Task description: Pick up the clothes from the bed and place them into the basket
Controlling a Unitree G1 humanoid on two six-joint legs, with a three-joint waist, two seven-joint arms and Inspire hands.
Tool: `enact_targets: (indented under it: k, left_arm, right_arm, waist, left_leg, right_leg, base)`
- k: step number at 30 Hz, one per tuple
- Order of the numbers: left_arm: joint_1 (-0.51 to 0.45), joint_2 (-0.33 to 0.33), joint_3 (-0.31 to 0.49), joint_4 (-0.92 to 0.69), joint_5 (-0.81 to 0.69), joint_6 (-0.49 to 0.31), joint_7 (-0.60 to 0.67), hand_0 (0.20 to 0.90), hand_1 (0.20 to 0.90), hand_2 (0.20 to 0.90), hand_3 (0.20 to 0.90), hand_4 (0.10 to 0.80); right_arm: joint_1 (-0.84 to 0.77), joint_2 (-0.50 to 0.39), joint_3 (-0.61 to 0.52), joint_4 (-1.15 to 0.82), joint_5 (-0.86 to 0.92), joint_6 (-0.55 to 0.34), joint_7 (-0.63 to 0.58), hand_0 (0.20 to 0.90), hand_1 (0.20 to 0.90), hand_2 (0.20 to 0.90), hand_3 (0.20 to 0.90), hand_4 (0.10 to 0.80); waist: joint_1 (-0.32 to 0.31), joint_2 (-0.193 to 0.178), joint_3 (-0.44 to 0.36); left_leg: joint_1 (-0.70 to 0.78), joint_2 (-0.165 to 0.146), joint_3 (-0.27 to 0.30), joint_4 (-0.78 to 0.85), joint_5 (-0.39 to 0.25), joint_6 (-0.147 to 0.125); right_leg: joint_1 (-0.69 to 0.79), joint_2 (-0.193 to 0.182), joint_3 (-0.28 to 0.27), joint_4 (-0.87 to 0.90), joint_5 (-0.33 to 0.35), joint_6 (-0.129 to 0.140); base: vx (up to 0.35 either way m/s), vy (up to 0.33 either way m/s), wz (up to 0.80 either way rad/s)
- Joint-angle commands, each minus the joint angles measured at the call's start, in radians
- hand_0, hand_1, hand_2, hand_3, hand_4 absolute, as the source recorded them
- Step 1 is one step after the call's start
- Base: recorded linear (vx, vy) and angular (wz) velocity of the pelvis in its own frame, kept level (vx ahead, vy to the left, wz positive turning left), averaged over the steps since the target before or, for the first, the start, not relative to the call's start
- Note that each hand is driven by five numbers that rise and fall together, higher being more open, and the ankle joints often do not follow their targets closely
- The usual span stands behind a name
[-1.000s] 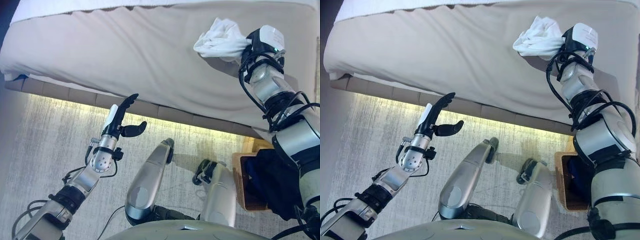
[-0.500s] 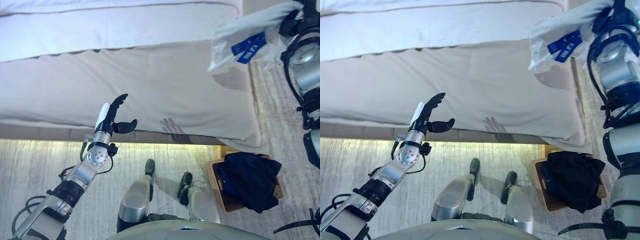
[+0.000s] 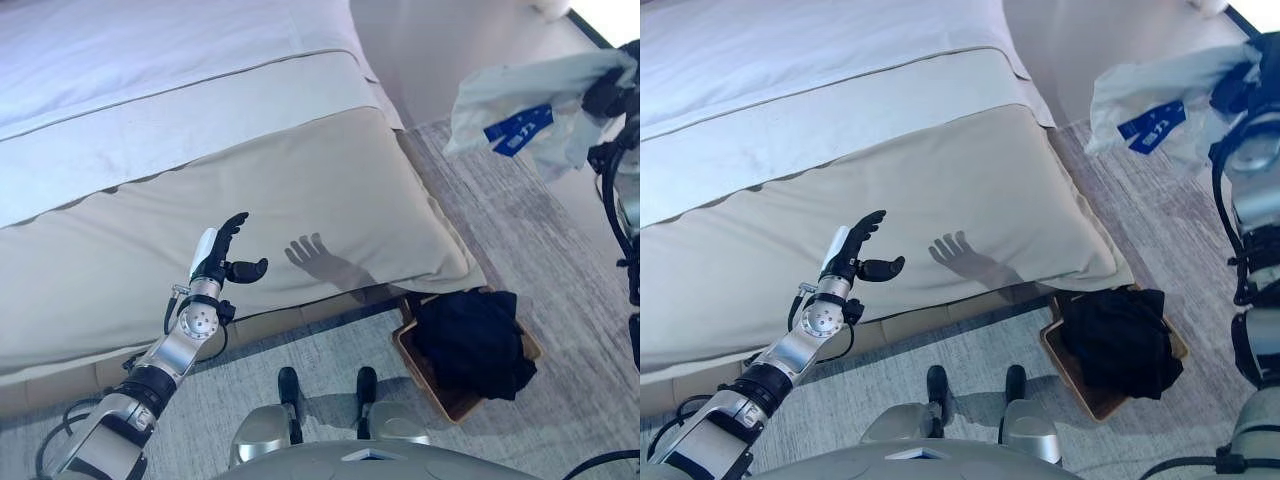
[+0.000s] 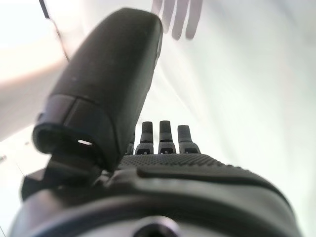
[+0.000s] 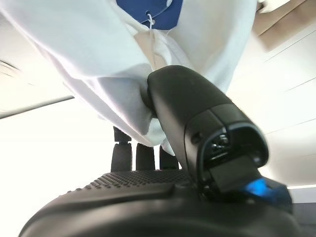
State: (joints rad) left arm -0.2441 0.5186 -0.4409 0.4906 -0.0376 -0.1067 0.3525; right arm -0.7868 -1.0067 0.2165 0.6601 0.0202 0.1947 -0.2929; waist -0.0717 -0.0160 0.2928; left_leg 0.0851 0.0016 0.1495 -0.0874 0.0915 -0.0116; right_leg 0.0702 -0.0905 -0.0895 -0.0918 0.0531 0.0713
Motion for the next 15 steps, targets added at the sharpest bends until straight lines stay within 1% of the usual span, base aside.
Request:
enact_targets:
  k: [1,6,10,15]
  left_arm:
    - [-0.034,-0.022,0.003,0.056,0.051,-0.041,0.013,0.900,0.900,0.900,0.900,0.800]
    - [-0.042,-0.039,0.010,0.075,0.061,-0.041,0.010,0.900,0.900,0.900,0.900,0.800]
    - [-0.037,-0.043,0.015,0.065,0.070,-0.035,0.001,0.900,0.900,0.900,0.900,0.800]
    - [-0.053,-0.048,0.015,0.067,0.068,-0.019,0.006,0.900,0.900,0.900,0.900,0.800]
  right_arm:
    - [0.061,-0.075,-0.019,-0.084,-0.021,-0.047,-0.001,0.300,0.300,0.300,0.200,0.100]
    - [0.184,-0.049,-0.084,-0.108,-0.047,-0.041,0.028,0.300,0.300,0.300,0.200,0.100]
    - [0.293,-0.014,-0.137,-0.114,-0.041,-0.031,0.068,0.300,0.300,0.300,0.200,0.100]
    - [0.354,0.044,-0.154,-0.077,-0.039,-0.018,0.084,0.300,0.300,0.300,0.200,0.100]
  waist:
    - [-0.037,-0.015,-0.192]
    - [-0.081,-0.014,-0.186]
    - [-0.109,-0.004,-0.177]
    - [-0.131,0.010,-0.167]
  left_leg:
    - [-0.003,0.085,0.047,0.000,-0.079,-0.042]
    - [0.018,0.095,0.082,0.000,-0.085,-0.043]
    - [0.027,0.099,0.101,0.000,-0.088,-0.044]
    - [0.030,0.102,0.121,0.000,-0.091,-0.048]
  right_leg:
    - [-0.065,0.004,0.027,0.008,0.052,0.029]
    - [-0.068,0.018,0.062,0.016,0.052,0.027]
    - [-0.073,0.026,0.084,0.021,0.051,0.025]
    - [-0.084,0.031,0.104,0.020,0.055,0.026]
  base:
    - [0.002,-0.014,-0.35]
    - [0.022,-0.022,-0.31]
    - [0.009,-0.026,-0.19]
    - [-0.020,-0.029,-0.16]
